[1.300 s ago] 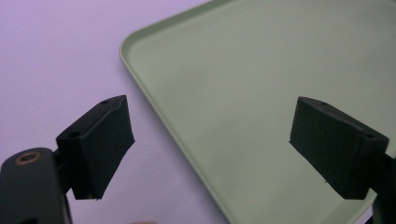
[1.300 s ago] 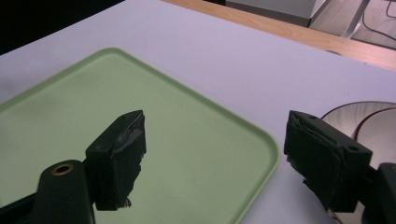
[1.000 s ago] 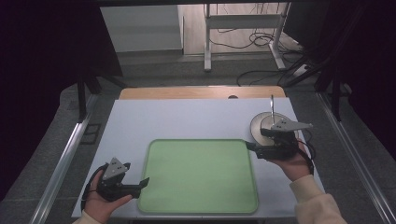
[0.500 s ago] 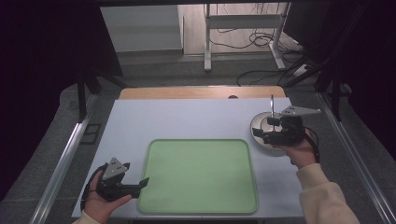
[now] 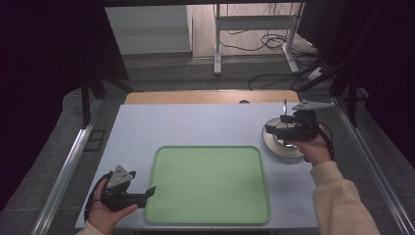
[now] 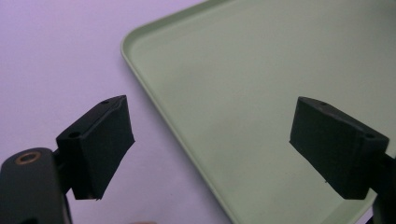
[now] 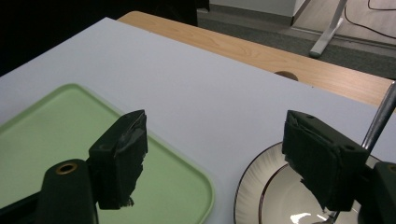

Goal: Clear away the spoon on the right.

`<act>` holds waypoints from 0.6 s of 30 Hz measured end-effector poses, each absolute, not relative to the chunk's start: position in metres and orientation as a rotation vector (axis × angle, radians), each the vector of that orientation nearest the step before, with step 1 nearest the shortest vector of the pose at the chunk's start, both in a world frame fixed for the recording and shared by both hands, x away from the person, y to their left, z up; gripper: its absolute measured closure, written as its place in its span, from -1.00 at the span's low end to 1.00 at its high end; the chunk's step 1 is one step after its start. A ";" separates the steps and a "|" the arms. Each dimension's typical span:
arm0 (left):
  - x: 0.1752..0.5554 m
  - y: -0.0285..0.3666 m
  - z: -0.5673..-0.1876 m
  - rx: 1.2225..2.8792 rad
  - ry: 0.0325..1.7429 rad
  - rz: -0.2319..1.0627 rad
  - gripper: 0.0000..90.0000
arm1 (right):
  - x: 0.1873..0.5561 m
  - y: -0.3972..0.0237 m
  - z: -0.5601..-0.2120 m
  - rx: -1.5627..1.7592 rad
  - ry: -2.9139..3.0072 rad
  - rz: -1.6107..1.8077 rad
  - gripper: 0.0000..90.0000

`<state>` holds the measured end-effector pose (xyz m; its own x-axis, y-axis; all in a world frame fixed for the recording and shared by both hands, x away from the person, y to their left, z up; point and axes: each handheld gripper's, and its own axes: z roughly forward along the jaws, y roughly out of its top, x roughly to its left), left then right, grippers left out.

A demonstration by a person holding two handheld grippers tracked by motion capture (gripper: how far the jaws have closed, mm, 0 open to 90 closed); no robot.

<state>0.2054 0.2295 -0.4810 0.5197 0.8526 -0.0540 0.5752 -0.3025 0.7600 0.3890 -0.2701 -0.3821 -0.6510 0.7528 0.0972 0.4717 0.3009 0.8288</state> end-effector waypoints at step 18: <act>0.206 0.230 -0.482 2.010 1.163 0.465 -0.71 | 0.425 -0.284 -0.382 1.209 2.226 1.217 -0.52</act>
